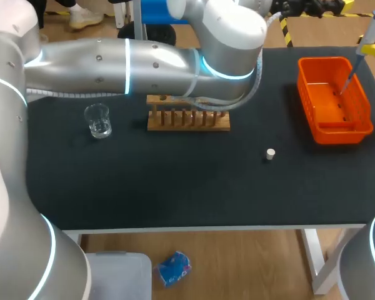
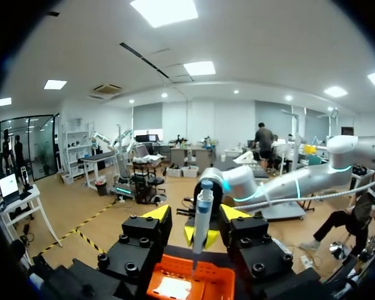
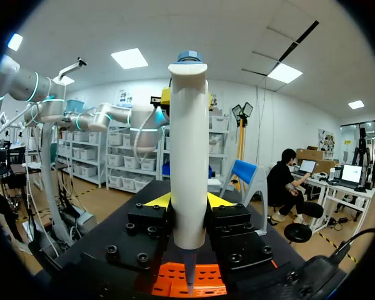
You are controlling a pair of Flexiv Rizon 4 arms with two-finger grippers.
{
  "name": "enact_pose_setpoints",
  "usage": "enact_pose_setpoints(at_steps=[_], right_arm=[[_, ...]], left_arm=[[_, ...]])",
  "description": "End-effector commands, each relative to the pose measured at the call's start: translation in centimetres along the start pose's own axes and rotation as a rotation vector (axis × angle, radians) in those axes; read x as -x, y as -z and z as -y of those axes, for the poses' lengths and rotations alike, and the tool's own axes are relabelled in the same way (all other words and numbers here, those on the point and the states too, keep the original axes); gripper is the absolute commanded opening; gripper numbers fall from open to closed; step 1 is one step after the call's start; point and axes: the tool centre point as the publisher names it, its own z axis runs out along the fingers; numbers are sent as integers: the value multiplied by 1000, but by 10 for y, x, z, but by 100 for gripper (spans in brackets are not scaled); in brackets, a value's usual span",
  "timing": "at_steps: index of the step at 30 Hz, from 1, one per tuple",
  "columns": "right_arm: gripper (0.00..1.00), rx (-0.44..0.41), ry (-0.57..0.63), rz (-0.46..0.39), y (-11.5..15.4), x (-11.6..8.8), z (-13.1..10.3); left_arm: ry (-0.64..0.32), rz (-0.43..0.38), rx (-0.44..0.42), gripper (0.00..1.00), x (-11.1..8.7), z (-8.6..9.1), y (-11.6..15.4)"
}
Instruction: Invert the test tube, pick up the pipette, mount the tip to pipette, aspirate from beaker and dispense into the tube, eject the tip, return the pipette, and cap with the stopper.
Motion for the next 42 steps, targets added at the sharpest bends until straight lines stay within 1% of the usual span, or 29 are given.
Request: enact_pose_setpoints(at_steps=[1, 3, 6, 24, 31, 42], right_arm=[[0, 1, 0, -8, 2, 3, 1], [0, 1, 0, -8, 2, 3, 1], [0, 1, 0, -8, 2, 3, 1], [0, 1, 0, -8, 2, 3, 1], [0, 1, 0, -8, 2, 3, 1], [0, 1, 0, -8, 2, 3, 1]], left_arm=[[-5, -25, -97, 0, 1, -2, -29], [-4, -46, -115, 0, -2, 0, -36], [3, -55, -119, 0, -7, 1, -43], [3, -55, -119, 0, -7, 1, -43], [14, -74, -138, 0, -10, -4, -62], [18, -87, -154, 0, -10, -7, -71]])
